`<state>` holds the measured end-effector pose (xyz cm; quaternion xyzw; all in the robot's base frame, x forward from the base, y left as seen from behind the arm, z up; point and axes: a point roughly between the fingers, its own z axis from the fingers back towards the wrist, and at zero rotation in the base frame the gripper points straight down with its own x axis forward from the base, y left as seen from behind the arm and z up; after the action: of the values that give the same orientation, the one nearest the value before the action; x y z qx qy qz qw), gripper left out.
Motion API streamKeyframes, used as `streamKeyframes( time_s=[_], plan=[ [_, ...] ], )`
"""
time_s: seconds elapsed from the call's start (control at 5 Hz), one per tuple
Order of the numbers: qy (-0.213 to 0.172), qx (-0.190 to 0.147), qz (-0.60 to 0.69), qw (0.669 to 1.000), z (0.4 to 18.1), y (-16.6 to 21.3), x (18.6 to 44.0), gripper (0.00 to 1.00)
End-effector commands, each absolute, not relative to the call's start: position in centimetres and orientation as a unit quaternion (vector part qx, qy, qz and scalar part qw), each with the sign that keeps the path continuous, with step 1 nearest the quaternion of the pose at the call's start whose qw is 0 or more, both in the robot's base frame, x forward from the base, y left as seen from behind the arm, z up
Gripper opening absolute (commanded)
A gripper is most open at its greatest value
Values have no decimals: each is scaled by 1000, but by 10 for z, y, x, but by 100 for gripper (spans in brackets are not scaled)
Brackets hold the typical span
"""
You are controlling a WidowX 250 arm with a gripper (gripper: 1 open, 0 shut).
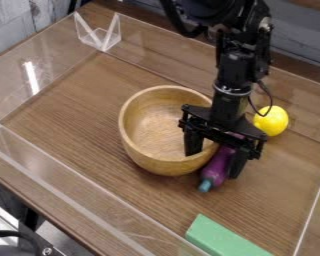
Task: Put the purple eggplant in the brown bowl
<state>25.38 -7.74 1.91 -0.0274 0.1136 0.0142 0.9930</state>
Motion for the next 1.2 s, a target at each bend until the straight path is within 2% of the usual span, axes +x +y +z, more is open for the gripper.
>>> streamKeyframes(
  time_s=[0.0,1.0],
  plan=[
    [145,-28,3,989,5,-90,242,100],
    [146,-26,11,989,5,-90,245,100]
  ],
)
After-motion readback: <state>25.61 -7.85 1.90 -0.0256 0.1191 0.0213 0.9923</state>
